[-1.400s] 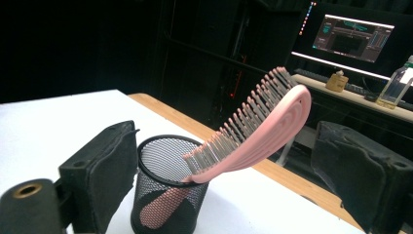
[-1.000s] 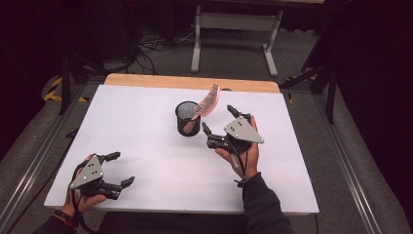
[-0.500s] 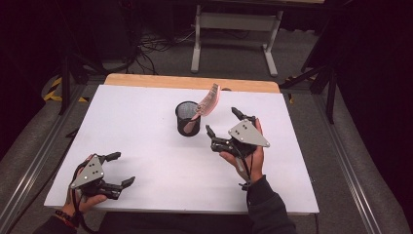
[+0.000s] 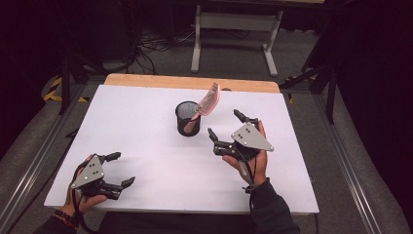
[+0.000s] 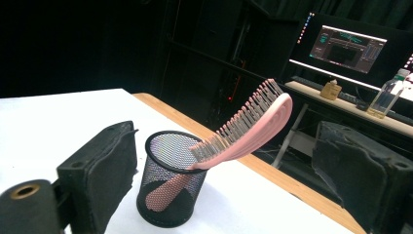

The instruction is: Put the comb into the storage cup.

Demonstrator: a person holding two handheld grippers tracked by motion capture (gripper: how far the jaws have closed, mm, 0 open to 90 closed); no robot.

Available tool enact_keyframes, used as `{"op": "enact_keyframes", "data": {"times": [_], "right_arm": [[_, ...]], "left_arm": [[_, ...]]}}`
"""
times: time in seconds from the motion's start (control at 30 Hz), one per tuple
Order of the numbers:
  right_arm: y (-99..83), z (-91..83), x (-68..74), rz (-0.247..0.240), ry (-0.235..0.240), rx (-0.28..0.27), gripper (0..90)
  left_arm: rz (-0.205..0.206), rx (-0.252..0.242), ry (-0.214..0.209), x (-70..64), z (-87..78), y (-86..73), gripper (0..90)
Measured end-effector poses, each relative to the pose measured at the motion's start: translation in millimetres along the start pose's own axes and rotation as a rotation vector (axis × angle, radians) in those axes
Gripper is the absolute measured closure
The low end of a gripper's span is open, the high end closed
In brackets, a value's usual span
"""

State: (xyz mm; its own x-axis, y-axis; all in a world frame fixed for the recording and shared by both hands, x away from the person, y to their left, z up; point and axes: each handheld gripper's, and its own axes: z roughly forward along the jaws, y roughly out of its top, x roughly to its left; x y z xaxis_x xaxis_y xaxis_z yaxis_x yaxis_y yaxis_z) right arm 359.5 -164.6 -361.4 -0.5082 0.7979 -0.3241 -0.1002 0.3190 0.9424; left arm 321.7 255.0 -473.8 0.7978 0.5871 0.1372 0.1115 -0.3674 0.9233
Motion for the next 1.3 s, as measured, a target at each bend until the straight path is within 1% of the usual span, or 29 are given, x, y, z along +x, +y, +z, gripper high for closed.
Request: {"op": "enact_keyframes", "data": {"times": [0.17, 0.2, 0.3, 0.4, 0.47, 0.57, 0.77, 0.87, 0.93, 1.3], "right_arm": [[-0.6, -2.0, 1.8, -0.005, 0.002, 0.002, 9.7], [-1.2, -2.4, 2.7, -0.005, 0.008, 0.003, 9.8], [-2.0, -2.8, 5.2, -0.021, 0.009, 0.007, 9.7], [-1.7, -4.0, 6.2, -0.024, 0.007, 0.004, 9.7], [-1.0, -5.2, 8.1, -0.041, 0.004, 0.002, 9.7], [-1.2, -6.4, 11.4, -0.053, 0.011, 0.004, 9.6], [-2.2, -8.7, 15.3, -0.058, 0.03, 0.007, 10.6], [-2.8, -10.3, 16.5, -0.057, 0.027, 0.005, 10.6], [-3.2, -11.2, 17.4, -0.066, 0.024, 0.006, 10.5], [-4.7, -15.0, 20.4, -0.082, 0.031, 0.01, 10.3]], "left_arm": [[0.003, 0.0, 0.001, 0.3, -0.7, 0.1, 7.5], [0.002, -0.001, 0.001, 0.5, -0.9, 0.1, 7.5], [0.004, 0.0, 0.001, 0.2, -0.9, 0.3, 7.5], [0.005, 0.002, -0.003, 0.2, -0.8, 0.4, 7.5], [0.005, 0.003, -0.002, 0.2, -0.6, 0.4, 7.5], [0.007, 0.004, -0.002, 0.2, -0.5, 0.3, 7.5], [0.01, 0.004, -0.003, -0.1, -0.7, 0.6, 7.4], [0.009, 0.004, -0.005, 0.1, -0.7, 0.5, 7.3], [0.01, 0.005, -0.004, 0.1, -0.6, 0.5, 7.3], [0.006, 0.006, -0.008, 0.3, 0.0, -0.2, 7.2]]}}
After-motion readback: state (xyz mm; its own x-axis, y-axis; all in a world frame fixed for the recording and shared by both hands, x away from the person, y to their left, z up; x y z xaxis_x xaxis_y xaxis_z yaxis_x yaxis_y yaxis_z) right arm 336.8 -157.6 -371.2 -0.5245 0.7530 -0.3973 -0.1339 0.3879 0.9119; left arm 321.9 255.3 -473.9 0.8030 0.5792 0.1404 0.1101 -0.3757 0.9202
